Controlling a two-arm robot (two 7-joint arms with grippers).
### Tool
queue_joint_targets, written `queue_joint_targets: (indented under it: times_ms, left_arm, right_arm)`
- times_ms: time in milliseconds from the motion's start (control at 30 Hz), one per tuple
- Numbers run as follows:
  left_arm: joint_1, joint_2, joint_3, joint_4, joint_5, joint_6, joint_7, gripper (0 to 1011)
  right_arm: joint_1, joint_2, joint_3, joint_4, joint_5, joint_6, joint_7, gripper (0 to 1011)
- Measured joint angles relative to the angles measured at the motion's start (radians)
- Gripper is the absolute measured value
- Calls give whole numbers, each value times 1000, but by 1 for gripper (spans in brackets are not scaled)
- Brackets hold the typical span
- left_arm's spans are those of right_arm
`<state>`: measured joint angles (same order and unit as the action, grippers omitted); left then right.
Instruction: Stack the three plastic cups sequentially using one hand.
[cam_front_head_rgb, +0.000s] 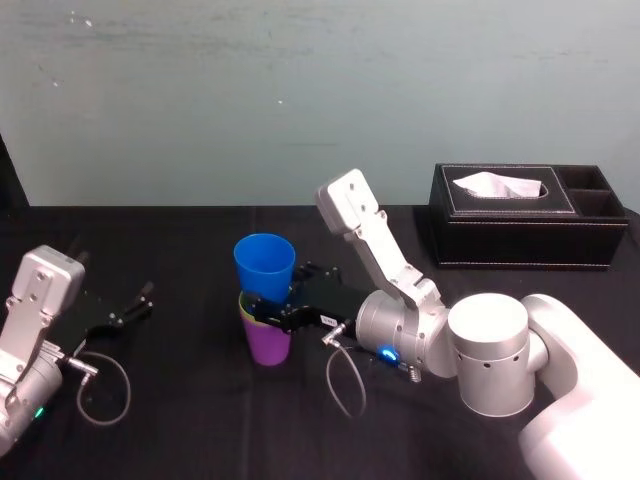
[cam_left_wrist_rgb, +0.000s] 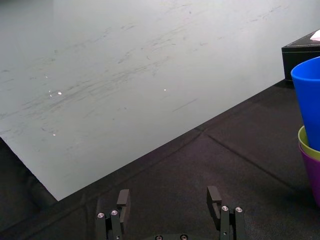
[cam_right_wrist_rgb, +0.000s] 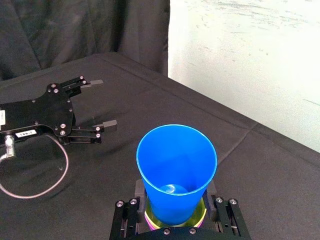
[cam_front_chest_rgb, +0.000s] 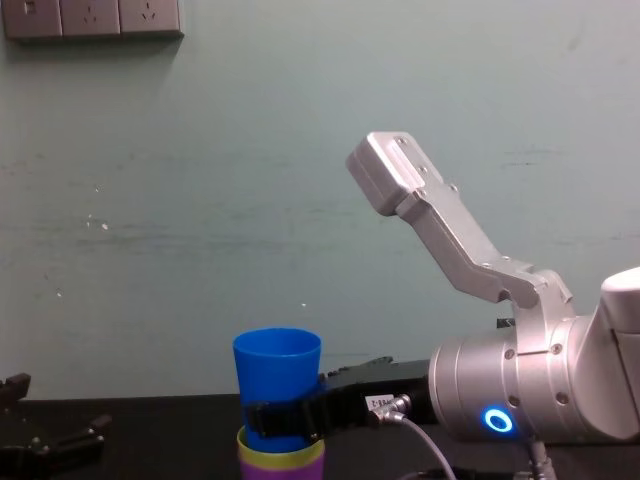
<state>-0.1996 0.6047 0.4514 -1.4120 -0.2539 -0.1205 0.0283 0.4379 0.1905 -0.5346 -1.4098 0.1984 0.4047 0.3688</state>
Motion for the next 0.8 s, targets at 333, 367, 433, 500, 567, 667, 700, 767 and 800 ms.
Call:
queue_joint_targets:
  times_ms: [333, 367, 433, 500, 567, 667, 700, 767, 800]
  left_arm:
    - [0, 0, 0, 0, 0, 0, 0, 1000]
    - [0, 0, 0, 0, 0, 0, 0, 1000]
    - [0, 0, 0, 0, 0, 0, 0, 1000]
    - [0, 0, 0, 0, 0, 0, 0, 1000]
    - [0, 0, 0, 0, 0, 0, 0, 1000]
    - [0, 0, 0, 0, 0, 0, 0, 1000]
    - [0, 0, 0, 0, 0, 0, 0, 1000]
    - [0, 0, 0, 0, 0, 0, 0, 1000]
    - [0, 0, 0, 0, 0, 0, 0, 1000]
  right_arm:
    - [-2, -2, 4, 5, 0, 0, 1, 689]
    - [-1, -2, 3, 5, 0, 0, 1, 689]
    - [-2, -2, 3, 4, 0, 0, 1, 689]
    - [-1, -2, 3, 4, 0, 0, 1, 706]
    - [-1, -1, 3, 4, 0, 0, 1, 731]
    - [-1, -1, 3, 3, 0, 0, 1, 813]
    - [-1, -1, 3, 3, 0, 0, 1, 826]
    - [-1, -1, 3, 3, 1, 0, 1, 901]
    - [-1, -1, 2, 3, 1, 1, 1, 916]
